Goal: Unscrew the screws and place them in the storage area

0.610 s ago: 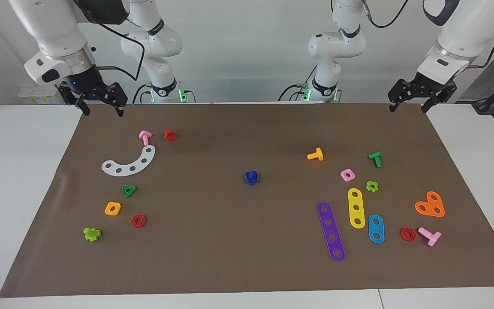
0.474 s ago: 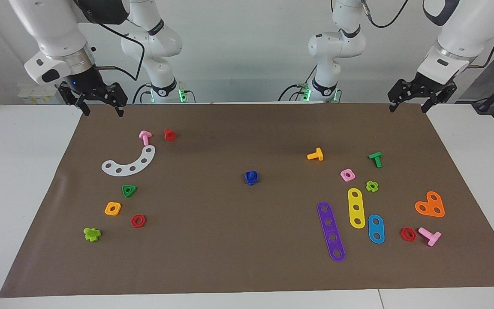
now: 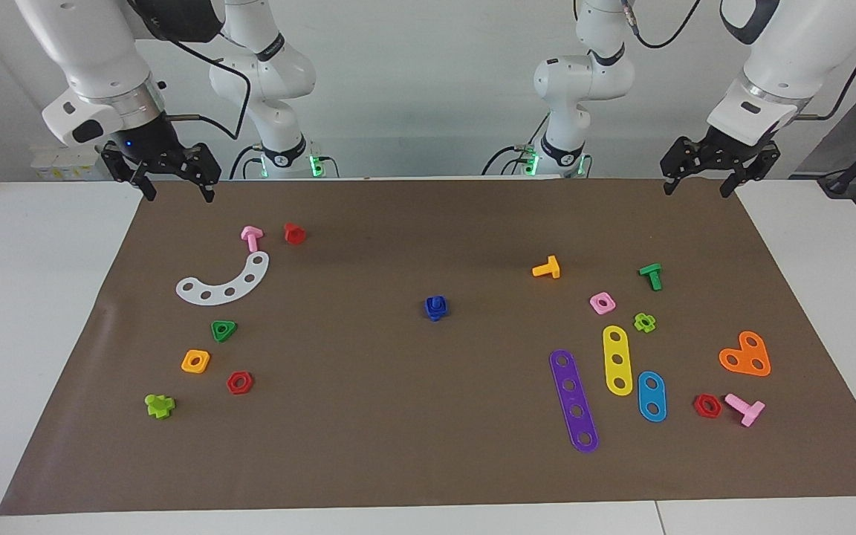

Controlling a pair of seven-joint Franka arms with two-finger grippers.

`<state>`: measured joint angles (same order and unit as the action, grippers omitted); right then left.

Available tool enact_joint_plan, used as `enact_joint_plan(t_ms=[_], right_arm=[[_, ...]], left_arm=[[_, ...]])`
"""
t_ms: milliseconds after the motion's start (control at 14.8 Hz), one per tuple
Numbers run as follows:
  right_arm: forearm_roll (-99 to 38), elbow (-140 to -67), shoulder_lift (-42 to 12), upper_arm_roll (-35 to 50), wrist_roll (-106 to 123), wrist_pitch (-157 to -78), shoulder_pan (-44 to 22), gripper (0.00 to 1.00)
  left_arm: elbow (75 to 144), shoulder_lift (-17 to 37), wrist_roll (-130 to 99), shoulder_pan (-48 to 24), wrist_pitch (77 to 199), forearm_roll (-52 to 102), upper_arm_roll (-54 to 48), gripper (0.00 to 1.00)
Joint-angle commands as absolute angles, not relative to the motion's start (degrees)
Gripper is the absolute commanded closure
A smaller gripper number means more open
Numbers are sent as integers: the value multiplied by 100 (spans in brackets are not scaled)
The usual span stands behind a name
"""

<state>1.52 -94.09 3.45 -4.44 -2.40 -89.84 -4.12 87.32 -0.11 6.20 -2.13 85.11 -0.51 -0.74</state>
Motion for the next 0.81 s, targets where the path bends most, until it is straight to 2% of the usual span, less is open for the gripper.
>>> enact_joint_plan(t_ms=[0, 406, 745], right_arm=[[132, -9431, 422, -457, -105, -8903, -413, 0], [132, -9431, 422, -457, -105, -8903, -404, 0], [132, -9431, 422, -457, -105, -8903, -404, 0]], left_arm=[[8797, -26, 633, -299, 8561, -44, -17, 0], [9052, -123, 249, -474, 8727, -18, -53, 0], [9211, -114, -404, -1220, 8868, 193, -62, 2]])
